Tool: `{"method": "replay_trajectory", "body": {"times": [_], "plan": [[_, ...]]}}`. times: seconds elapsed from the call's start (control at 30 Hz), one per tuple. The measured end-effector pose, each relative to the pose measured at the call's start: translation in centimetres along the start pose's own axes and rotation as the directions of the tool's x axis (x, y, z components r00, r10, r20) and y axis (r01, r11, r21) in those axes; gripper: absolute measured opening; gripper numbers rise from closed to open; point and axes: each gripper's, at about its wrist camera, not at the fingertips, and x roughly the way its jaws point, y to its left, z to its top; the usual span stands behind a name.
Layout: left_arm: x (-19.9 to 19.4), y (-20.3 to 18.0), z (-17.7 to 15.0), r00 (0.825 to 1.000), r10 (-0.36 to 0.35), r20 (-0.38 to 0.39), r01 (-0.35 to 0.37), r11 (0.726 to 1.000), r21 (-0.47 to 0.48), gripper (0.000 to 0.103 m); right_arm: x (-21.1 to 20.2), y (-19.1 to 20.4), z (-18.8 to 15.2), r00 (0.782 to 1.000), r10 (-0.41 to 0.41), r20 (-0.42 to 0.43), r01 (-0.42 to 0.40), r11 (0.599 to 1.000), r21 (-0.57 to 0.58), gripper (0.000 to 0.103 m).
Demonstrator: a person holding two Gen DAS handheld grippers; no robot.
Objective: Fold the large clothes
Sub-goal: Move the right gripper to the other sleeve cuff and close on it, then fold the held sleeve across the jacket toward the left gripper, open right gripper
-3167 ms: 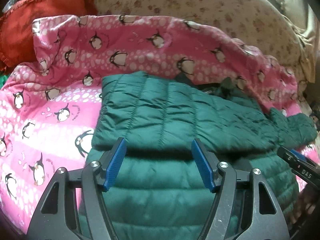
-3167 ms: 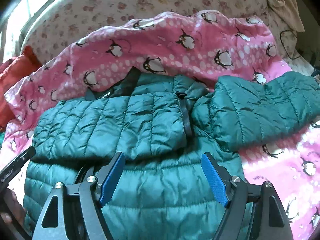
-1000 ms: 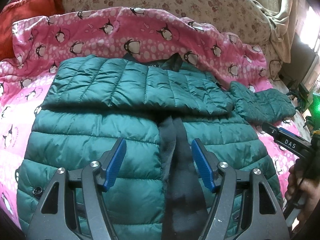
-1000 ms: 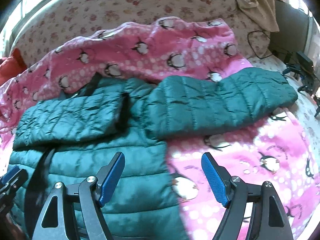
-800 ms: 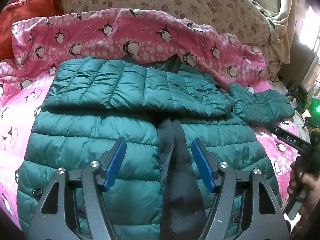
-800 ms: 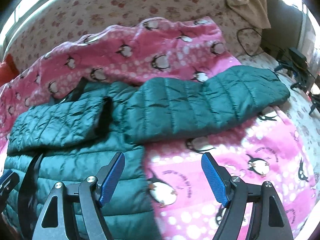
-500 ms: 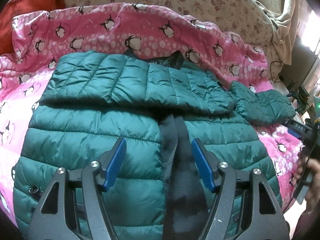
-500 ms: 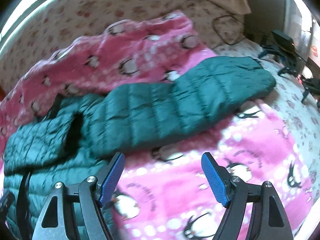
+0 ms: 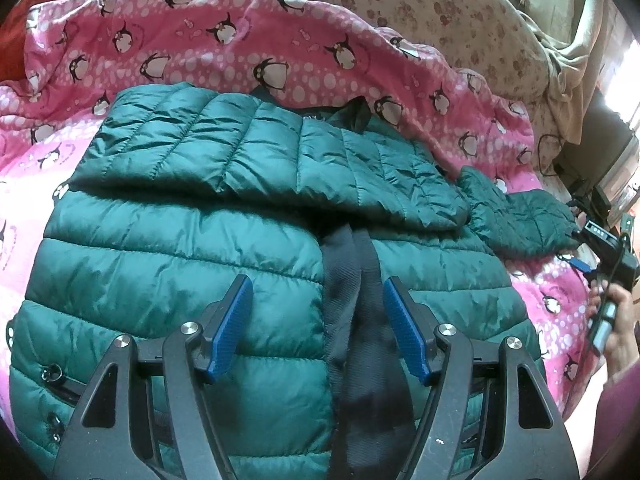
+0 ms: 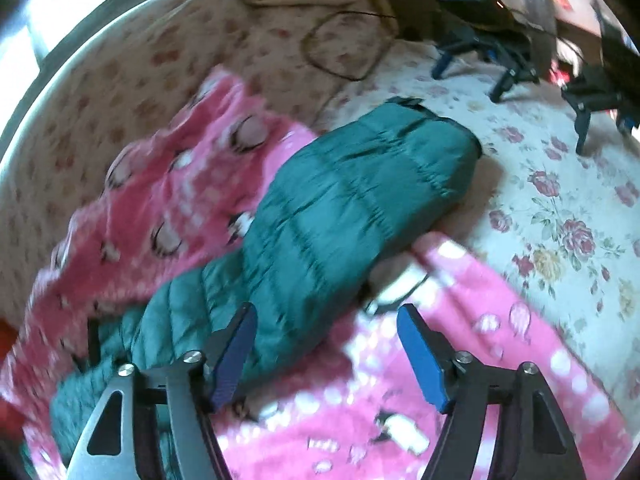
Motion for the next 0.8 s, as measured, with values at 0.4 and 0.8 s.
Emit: {"method": "replay_trajectory", "body": {"times": [0.4,0.8], "plan": [[0.5,0.0,0.1,1.0,0.004,-0.005,-0.004,1.0,0.005,0.068,4.0,-3.4,3.8,0.997,0.064,0.042,-0.071,0.978,0.194,0.048],[-1.2,1.5,0.2,1.0,-0.008,0.02,0.008,0.999,-0.042,0.068,-3.5,2.6,2.4,0.96,0.241,0.139,-0.237,0.97,-0.046,0.013]]}}
